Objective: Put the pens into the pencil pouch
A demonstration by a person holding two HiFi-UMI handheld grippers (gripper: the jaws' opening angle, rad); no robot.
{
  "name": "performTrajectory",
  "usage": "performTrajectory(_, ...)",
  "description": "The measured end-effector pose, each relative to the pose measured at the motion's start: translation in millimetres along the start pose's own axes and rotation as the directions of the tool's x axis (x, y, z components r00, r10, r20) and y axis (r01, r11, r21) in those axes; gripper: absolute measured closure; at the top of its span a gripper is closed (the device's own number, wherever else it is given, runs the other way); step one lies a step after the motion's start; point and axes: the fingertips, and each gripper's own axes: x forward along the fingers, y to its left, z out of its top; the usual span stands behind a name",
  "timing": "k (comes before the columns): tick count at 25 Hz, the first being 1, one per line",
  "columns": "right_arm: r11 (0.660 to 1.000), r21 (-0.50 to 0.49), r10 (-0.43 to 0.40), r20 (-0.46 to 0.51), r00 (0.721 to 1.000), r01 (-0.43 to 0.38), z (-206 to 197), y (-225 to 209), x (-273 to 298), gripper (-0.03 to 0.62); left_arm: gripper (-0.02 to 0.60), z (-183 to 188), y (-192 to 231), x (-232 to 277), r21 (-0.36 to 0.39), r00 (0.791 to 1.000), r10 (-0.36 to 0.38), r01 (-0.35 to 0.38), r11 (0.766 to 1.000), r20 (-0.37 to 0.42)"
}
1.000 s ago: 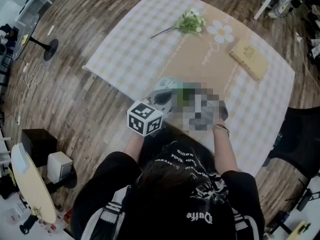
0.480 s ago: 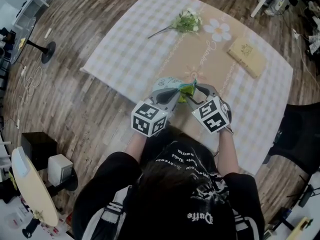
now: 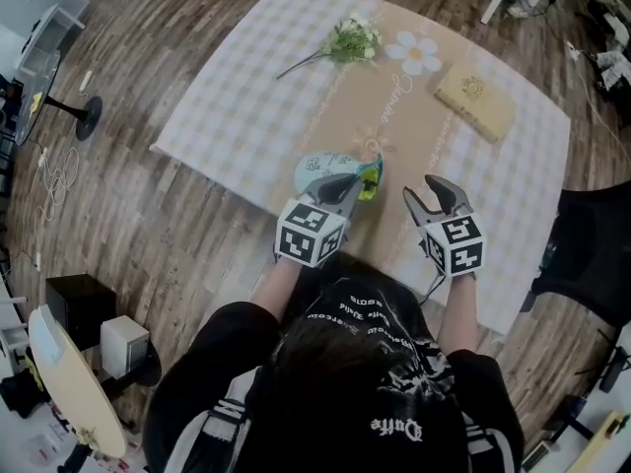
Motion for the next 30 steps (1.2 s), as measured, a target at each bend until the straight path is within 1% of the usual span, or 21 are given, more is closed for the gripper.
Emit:
performTrajectory(2,0.998,0.066,-0.02,0.019,1.0,0.019,-8.8,-8.1,-7.7,0.401,0.551,-5.1,-4.3,7.3,-0.004,1.0,-0.003,0.002,1.0,-0.018)
performTrajectory(4,0.994,0.109,-0.021,0.019,1.0,0.018,-20.5,-11.7,-13.9,0.401,0.551,-9.6,-8.9,13.3,-0.005,0.999,-0.007,0.007,1.0,-0.033)
performTrajectory(6,0.991,0.131,-0.029,0.015,0.999,0.027,-30.9,-14.4,-19.0,0.401,0.551,-15.8,-13.2,19.0,-0.003,0.999,-0.01,0.01,1.0,-0.05)
performTrajectory(10,0.98,0.182,-0.089,0.011,0.996,0.086,-45.1,-26.3,-27.3,0.401,0.551,-32.5,-18.1,29.3,-0.017,0.996,-0.006,0.005,1.0,-0.093)
performTrajectory(13,0.971,0.215,-0.111,0.017,0.994,0.105,-51.2,-32.4,-31.9,0.401,0.551,-44.8,-22.4,35.1,-0.019,0.992,0.005,-0.007,1.0,-0.125)
performTrajectory(17,0.97,0.221,-0.103,0.014,0.995,0.097,-59.0,-33.2,-33.9,0.401,0.551,-58.6,-26.8,40.7,-0.026,0.986,0.021,-0.026,0.999,-0.167)
performTrajectory(21,0.966,0.226,-0.13,0.015,0.991,0.123,-65.3,-40.0,-35.5,0.399,0.551,-69.8,-30.6,45.4,-0.035,0.978,0.032,-0.04,0.999,-0.208)
performTrajectory(27,0.967,0.224,-0.129,0.014,0.992,0.122,-75.4,-41.8,-36.5,0.398,0.549,-100.8,-37.9,49.2,-0.005,0.955,0.061,-0.065,0.998,-0.291)
performTrajectory(30,0.968,0.211,-0.144,0.013,0.989,0.138,-79.9,-44.9,-38.5,0.398,0.534,-114.2,-38.0,49.3,-0.016,0.943,0.071,-0.08,0.997,-0.325)
